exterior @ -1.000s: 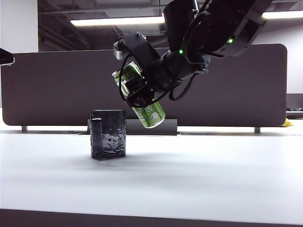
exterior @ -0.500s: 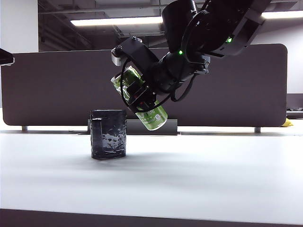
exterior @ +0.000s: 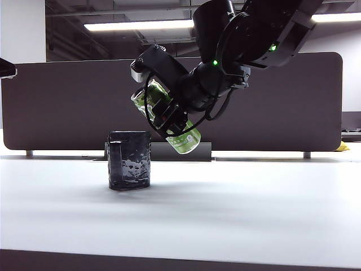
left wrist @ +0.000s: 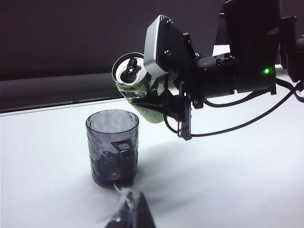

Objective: Pick up the metal can, pour some water into the cup, then place the can back on the table.

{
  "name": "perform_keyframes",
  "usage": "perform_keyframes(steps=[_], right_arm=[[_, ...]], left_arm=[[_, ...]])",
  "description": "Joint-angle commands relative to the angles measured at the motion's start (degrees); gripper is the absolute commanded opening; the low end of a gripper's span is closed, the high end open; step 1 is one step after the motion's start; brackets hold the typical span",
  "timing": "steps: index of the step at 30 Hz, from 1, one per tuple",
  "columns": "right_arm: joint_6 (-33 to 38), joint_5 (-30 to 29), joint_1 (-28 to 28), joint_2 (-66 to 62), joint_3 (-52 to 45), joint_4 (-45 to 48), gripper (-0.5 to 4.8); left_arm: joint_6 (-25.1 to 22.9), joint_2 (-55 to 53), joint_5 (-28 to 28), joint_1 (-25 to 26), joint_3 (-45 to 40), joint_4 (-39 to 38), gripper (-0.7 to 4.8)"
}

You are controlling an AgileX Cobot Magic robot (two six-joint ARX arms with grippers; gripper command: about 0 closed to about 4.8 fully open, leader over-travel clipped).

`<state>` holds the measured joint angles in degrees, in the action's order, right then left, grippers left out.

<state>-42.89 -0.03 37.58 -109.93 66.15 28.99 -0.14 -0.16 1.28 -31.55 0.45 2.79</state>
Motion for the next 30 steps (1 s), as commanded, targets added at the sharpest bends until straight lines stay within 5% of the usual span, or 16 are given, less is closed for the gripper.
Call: perform_keyframes(steps=[1,8,19,30], right_arm=[[-1.97,0.07,0.11,0.57,0.57,2.95,2.11],[-3.72,0.13,0.11,0.57,0.57,2.97,2.11],[-5.77,0.50,0.11,0.57,0.57,3.87,2.11],[-9.75,0.48,0.11,0.57,1.38,3.96,2.11]], left_arm=[[0.15,-0.07,0.00,-0.02,0.04,0.68,-0.05],[0.15,-0.07,0.02,0.59,0.04,0.68,-0.05],[0.15,-0.07,-0.07,8.57,0.04,0.68,-0.05],[0.15,-0.07,0.00,8.39,0.04,0.68,-0.05]])
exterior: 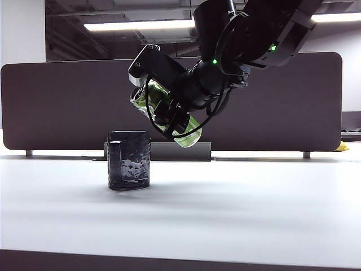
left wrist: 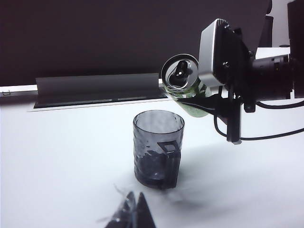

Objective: Pick up the metal can, pour some water into the cup, then place the can back on the table.

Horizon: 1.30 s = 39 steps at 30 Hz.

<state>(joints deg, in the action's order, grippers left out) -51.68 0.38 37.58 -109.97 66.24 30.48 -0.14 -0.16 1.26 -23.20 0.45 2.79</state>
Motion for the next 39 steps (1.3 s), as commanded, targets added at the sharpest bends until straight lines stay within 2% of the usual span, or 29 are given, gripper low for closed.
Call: perform_keyframes(steps=[1,9,39], right_arm=[[-1.01,0.07,0.11,0.61,1.31,3.10,2.11],[-2.62,0.76,0.13,-0.94,5.46,0.35,2.11],[-10.23,4.00,0.77,-0.94,5.33,-2.01,2.11]], left_arm=[[0.15,-0.07,0.00,0.04,0.04,0.68,-0.05],[0.15,-0.07,0.00,0.04,0.04,0.68,-0.05],[0.15,-0.07,0.00,0.04,0.04,0.68,-0.05]])
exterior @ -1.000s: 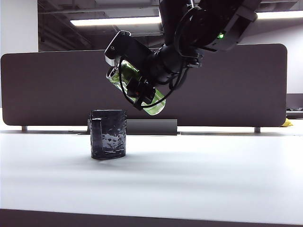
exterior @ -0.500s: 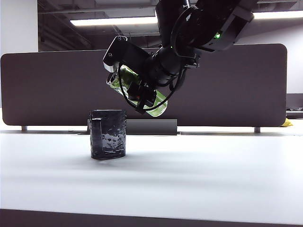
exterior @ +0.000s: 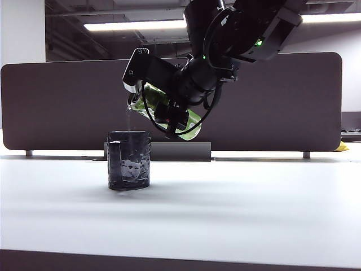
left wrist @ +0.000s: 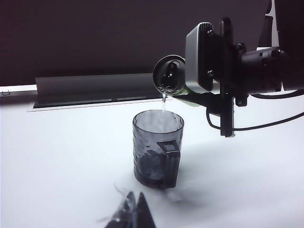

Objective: Pick up the metal can, pour some water into the cup, then place the can back on the table.

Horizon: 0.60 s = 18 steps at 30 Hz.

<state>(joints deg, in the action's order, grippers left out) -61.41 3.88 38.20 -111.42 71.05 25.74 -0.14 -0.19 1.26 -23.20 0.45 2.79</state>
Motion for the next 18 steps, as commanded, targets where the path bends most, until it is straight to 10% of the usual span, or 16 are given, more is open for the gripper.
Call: perform_keyframes(steps=[1,18], right_arm=[[-0.83,0.52,0.15,0.50,0.55,2.73,2.11],[-3.21,2.64,0.39,0.50,0.55,2.78,2.11]], left_arm=[[0.15,-0.04,0.02,0.04,0.04,0.68,-0.05],[0.15,-0.04,0.00,0.04,0.04,0.68,-0.05]])
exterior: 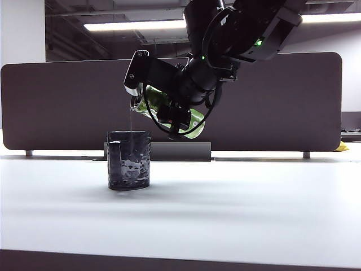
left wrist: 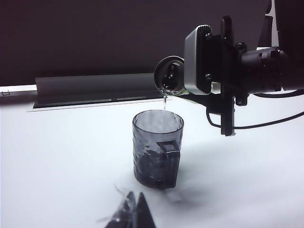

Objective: Pick up the metal can, pour some water into the cup, then place the can back on the table.

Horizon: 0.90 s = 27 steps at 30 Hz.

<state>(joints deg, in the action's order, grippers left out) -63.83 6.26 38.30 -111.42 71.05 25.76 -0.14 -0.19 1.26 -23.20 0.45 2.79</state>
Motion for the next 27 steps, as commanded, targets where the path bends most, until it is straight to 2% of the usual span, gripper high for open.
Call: perform_keyframes(steps=[1,27], right_arm=[[-0.85,0.33,0.37,0.50,0.55,2.73,2.11],[-2.45,0.48,0.66,0.50,0.55,2.75,2.11]], left_arm=[[0.15,-0.04,0.02,0.04,0.04,0.68,-0.05],[0.15,-0.04,0.02,0.04,0.04,0.68,-0.05]])
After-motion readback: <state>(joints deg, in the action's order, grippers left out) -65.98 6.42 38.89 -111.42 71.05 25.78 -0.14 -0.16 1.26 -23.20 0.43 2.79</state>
